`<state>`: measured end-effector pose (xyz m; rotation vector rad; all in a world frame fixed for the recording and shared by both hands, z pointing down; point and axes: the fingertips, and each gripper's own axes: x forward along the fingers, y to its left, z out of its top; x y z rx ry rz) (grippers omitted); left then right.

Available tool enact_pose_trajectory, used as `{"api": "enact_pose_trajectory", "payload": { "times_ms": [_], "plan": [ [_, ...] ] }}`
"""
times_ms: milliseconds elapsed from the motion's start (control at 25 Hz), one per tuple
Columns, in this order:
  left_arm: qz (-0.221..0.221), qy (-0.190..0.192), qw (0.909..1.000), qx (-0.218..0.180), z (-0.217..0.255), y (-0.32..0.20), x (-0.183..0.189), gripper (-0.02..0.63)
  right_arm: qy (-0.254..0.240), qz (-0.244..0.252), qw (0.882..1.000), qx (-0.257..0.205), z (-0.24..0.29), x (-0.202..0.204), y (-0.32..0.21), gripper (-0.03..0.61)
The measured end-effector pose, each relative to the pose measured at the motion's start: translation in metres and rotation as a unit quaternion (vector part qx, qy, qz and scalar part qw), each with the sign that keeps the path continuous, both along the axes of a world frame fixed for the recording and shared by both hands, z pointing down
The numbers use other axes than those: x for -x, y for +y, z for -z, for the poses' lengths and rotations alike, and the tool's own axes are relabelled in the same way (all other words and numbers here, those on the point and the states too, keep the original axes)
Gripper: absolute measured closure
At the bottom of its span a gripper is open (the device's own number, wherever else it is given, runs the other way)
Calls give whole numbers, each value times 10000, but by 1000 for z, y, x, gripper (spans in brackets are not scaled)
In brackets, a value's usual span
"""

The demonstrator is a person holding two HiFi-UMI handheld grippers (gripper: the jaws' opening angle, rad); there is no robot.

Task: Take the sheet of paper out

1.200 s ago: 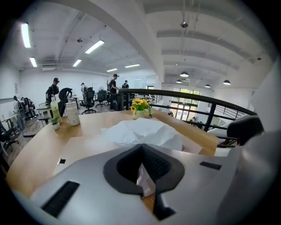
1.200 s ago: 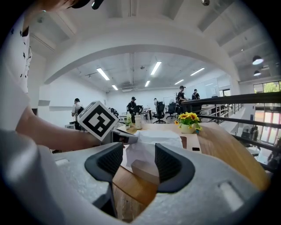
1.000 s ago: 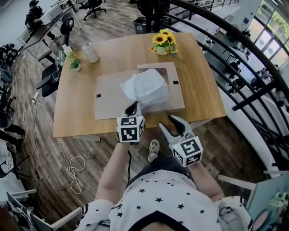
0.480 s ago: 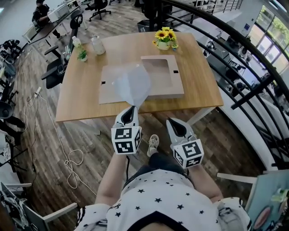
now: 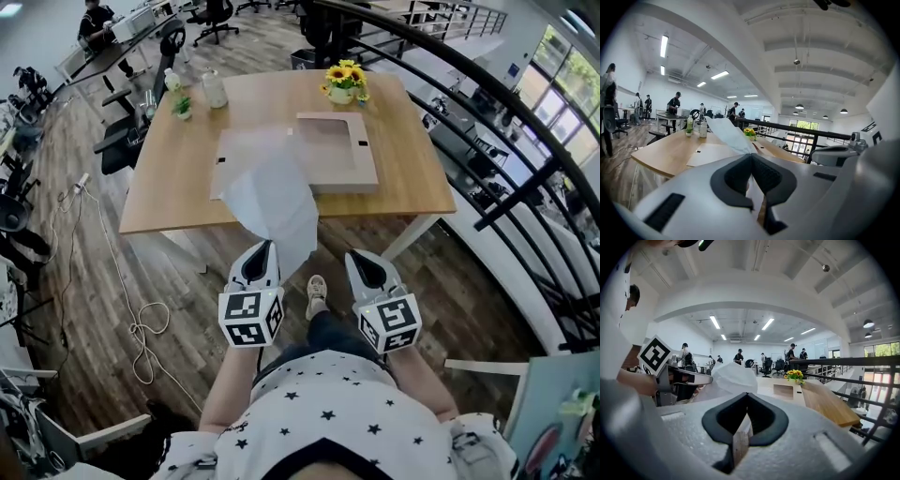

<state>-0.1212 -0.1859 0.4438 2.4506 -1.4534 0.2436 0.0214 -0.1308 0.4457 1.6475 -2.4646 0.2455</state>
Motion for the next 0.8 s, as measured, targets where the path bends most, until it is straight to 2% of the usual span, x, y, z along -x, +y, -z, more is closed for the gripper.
{"api": "enact_pose_trajectory", "payload": {
  "times_ms": [320, 800],
  "plan": [
    [90, 87, 9999, -2, 2, 34, 12, 609, -27, 34, 10000, -60, 4, 3, 20, 571],
    [89, 178, 9998, -64, 13, 39, 11, 609, 86, 99, 9999, -81, 7, 3, 23, 572]
  ]
}}
